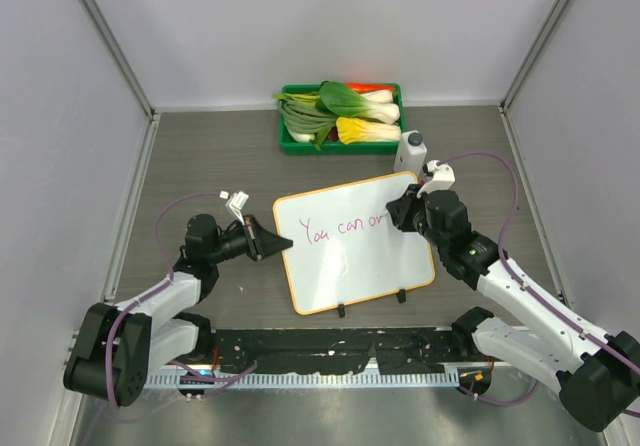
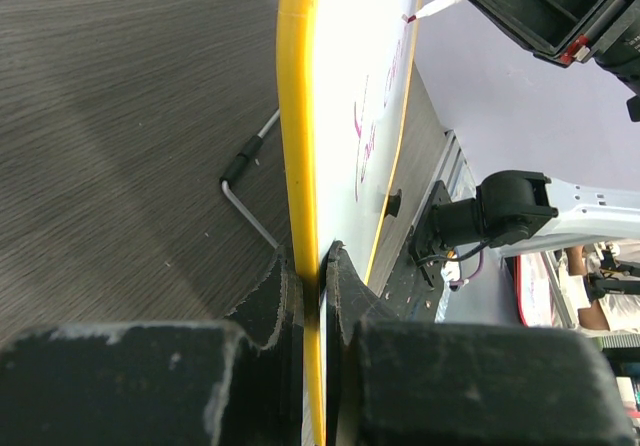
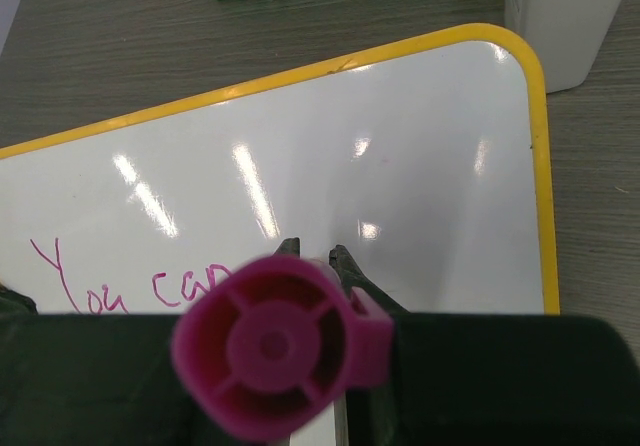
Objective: Write a sentence on the whiteboard
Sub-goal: Write on the whiteboard at the whiteboard stand.
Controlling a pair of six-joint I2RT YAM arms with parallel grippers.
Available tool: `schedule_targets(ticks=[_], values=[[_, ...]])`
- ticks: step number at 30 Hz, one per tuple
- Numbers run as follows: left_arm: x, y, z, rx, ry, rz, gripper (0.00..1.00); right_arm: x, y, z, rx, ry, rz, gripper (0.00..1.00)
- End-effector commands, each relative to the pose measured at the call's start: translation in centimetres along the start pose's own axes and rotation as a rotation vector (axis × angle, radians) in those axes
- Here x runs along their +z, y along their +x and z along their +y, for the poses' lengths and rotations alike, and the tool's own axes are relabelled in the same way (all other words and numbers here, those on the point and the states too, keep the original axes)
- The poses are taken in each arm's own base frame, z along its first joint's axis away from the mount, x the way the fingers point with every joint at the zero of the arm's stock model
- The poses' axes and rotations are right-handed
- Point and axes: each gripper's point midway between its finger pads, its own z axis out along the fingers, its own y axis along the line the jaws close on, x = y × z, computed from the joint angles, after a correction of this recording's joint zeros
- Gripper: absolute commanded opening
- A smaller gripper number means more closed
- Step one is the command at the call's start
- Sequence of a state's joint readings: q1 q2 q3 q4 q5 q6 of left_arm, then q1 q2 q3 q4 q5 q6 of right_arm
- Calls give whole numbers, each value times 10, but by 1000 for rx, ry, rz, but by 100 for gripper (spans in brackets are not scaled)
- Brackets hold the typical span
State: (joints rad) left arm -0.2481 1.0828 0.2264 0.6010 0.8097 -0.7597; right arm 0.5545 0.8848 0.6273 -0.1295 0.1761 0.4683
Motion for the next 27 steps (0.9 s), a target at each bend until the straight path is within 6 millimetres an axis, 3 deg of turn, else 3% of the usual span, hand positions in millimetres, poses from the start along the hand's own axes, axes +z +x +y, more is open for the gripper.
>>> schedule_targets(ticks=[1, 7, 15, 27], values=[[1, -2, 19, 66, -77, -17, 0, 2, -18, -2, 0, 32, -49, 1], [2, -2, 19, 66, -76, -16, 0, -6, -24, 15, 6, -61, -69, 1], [1, -3, 19, 68, -76, -19, 0, -22, -29, 16, 26, -86, -110, 1], [1, -2, 19, 67, -76, -17, 0, -7, -7, 3, -1, -32, -42, 1]])
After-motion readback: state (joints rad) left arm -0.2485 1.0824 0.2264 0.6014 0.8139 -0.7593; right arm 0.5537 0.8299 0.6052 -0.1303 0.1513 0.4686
